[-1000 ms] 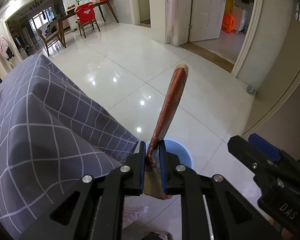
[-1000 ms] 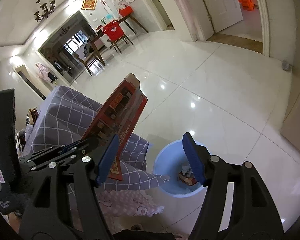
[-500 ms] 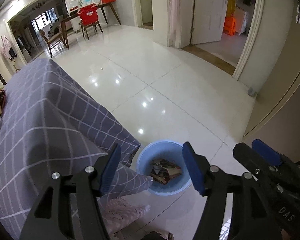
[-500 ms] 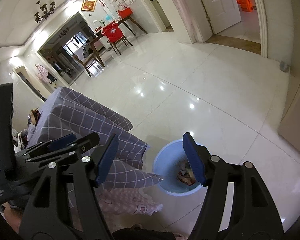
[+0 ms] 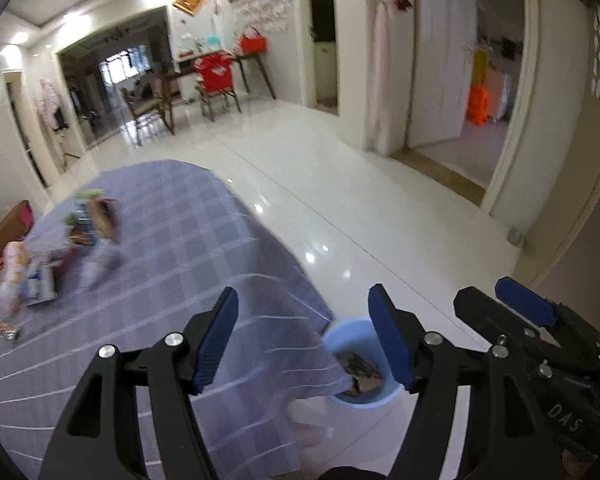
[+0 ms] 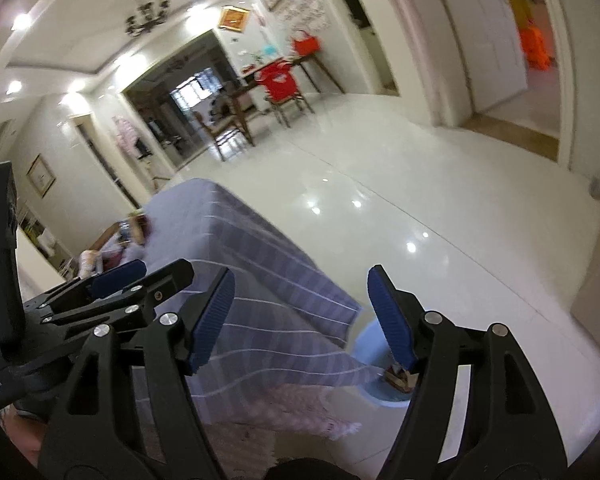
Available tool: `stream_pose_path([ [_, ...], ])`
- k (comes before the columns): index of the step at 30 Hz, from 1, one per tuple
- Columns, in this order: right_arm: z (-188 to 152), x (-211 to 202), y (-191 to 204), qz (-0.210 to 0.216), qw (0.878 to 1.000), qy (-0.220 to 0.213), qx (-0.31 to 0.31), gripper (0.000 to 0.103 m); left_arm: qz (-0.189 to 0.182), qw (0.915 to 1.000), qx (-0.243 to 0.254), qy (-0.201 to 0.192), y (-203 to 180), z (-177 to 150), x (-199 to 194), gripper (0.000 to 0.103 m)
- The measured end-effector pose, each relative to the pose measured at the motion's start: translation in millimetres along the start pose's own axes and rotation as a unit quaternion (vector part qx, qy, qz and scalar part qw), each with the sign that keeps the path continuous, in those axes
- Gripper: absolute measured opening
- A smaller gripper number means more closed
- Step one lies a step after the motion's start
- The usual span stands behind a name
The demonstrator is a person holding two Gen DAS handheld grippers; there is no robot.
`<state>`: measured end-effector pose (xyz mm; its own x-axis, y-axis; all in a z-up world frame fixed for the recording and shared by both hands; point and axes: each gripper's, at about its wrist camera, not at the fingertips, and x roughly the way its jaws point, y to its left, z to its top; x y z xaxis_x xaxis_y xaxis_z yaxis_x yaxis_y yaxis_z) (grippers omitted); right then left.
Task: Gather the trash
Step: 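Grasp the snack wrapper with the left tool while the right tool grasps the white bottle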
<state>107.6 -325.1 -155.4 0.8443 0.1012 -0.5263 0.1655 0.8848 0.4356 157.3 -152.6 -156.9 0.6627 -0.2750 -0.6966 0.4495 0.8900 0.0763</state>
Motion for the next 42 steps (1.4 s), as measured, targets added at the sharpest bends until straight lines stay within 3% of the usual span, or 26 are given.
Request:
stream_pose_path([
  [6, 3, 20, 81, 0.046, 0.997, 0.012, -0.055, 0.07, 0.051, 0.9967, -0.053, -0.036, 86, -5, -45, 0.076],
  [9, 2, 41, 128, 0.062, 0.993, 0.031, -0.093, 0.072, 0.104, 0.9898, -0.088, -0.04, 141, -14, -57, 0.079],
  [15, -9, 89, 201, 0.081, 0.984, 0.07, -0.143, 0.072, 0.15, 0.9656, -0.212, -0.005, 264, -44, -53, 0.081],
  [18, -11, 111, 222, 0.082, 0.98, 0.088, -0.157, 0.072, 0.181, 0.9473, -0.264, 0.02, 318, -62, -44, 0.081],
  [23, -16, 147, 242, 0.065, 0.977, 0.113, -0.171, 0.073, 0.196, 0.9303, -0.306, 0.051, 368, -81, -20, 0.081],
  [28, -17, 179, 255, 0.047, 0.971, 0.135, -0.19, 0.074, 0.216, 0.9246, -0.305, 0.071, 393, -85, 1, 0.081],
  [31, -14, 200, 258, 0.032, 0.97, 0.144, -0.192, 0.074, 0.206, 0.9248, -0.311, 0.074, 401, -86, 9, 0.081],
  [33, -11, 213, 260, 0.025, 0.97, 0.152, -0.187, 0.074, 0.206, 0.9257, -0.308, 0.076, 404, -85, 15, 0.068],
  [37, -7, 231, 263, 0.01, 0.969, 0.16, -0.19, 0.074, 0.218, 0.9306, -0.284, 0.078, 400, -80, 21, 0.053],
  [38, -6, 235, 264, 0.003, 0.967, 0.161, -0.195, 0.073, 0.22, 0.9312, -0.28, 0.078, 400, -79, 21, 0.047],
  [39, -6, 240, 263, -0.003, 0.966, 0.167, -0.197, 0.073, 0.22, 0.9312, -0.28, 0.077, 400, -78, 19, 0.034],
  [40, -5, 243, 262, -0.003, 0.966, 0.17, -0.196, 0.072, 0.218, 0.9306, -0.285, 0.073, 402, -79, 18, 0.03],
  [42, -2, 245, 261, -0.016, 0.964, 0.167, -0.208, 0.053, 0.206, 0.93, -0.298, 0.064, 405, -78, 15, 0.024],
])
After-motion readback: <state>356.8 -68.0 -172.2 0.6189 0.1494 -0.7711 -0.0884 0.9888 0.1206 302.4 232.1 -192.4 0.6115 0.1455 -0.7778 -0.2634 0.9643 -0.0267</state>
